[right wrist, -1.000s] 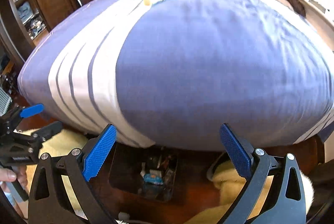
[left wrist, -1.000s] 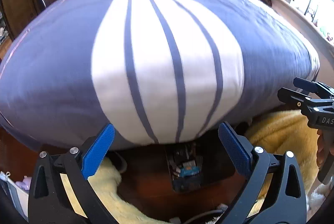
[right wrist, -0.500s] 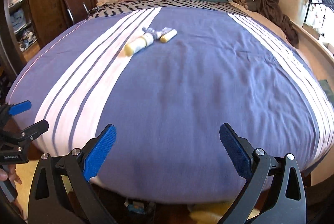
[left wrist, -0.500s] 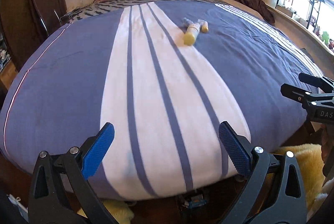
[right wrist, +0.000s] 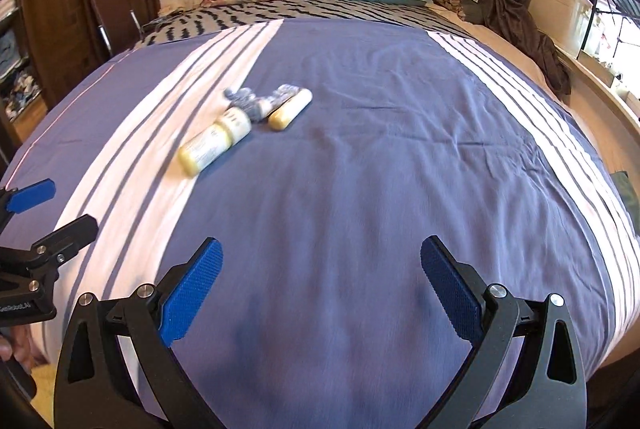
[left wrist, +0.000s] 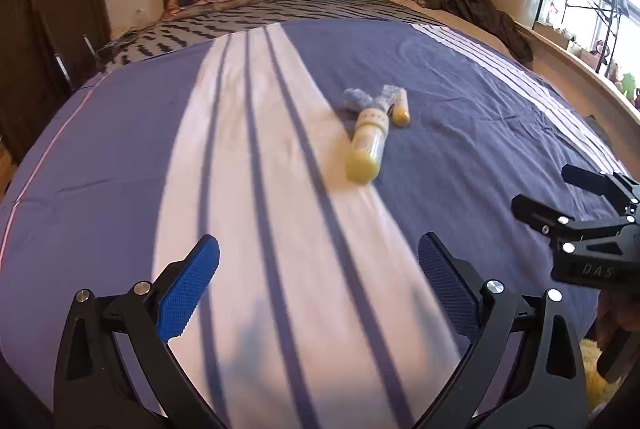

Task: Collect trash
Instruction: 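Raise both open tools back over the items on the bed, then grasp the yellow Kiehl's bottle with the left tool while the right tool grasps the white tape roll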

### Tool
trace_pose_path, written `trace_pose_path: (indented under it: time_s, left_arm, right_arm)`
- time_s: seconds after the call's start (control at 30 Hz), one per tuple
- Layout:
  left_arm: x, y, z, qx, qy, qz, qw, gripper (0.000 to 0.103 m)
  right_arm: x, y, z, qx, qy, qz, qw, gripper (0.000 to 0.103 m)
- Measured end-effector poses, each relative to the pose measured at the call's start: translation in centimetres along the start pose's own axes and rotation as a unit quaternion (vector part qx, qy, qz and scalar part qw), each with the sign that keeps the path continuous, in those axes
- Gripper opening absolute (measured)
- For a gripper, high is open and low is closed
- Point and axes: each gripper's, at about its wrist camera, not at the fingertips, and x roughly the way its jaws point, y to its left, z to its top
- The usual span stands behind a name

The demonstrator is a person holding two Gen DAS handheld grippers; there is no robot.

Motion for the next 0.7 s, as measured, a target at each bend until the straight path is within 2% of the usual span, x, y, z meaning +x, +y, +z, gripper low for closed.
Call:
trace_pose_path:
  time_s: [0.03,0.13,0.2,0.27,0.53,0.63,0.67,0.7]
  left_arm:
    - [1.0,-0.2,0.7,0.000,0.002,-0.006,1.0000,0.093]
    - [3.9,-0.7,2.4,0.002,0.013,-0.022,0.9997,0.081]
    - [5.8,-1.0,3.0,-0.001,0.022,-0.027,0.9994,0.065]
    - [7.6,-1.3,3.5,0.001,0.033,-0.030,0.9990,0.061]
    - [10.9,-1.6,4.9,0.009,0.049,-0.039,0.9980,0.058]
    - [10.8,-1.3,5.0,0.008,0.047,-0.058,0.9972,0.043]
    - [10.6,-1.2,5.0,0.012,0.044,-0.065,0.9969,0.034]
    - [10.3,-1.2,4.9,0.016,0.042,-0.062,0.9971,0.034]
  right_arm:
    - [0.5,-0.2,0.5,0.004,0.002,0.000,1.000,0.099]
    - [1.9,-1.0,1.6,0.014,0.007,0.000,1.000,0.099]
    - [2.6,-1.9,2.3,0.025,0.008,-0.003,1.000,0.099]
    - [2.8,-2.3,2.8,0.028,0.008,-0.006,1.000,0.099]
    - [4.1,-2.0,4.3,0.023,0.007,0.000,1.000,0.099]
    - [4.8,-1.1,5.0,0.022,0.006,0.009,1.000,0.099]
    - [5.1,-0.6,5.3,0.022,0.006,0.015,1.000,0.099]
    - [5.3,-0.3,5.5,0.021,0.006,0.018,1.000,0.099]
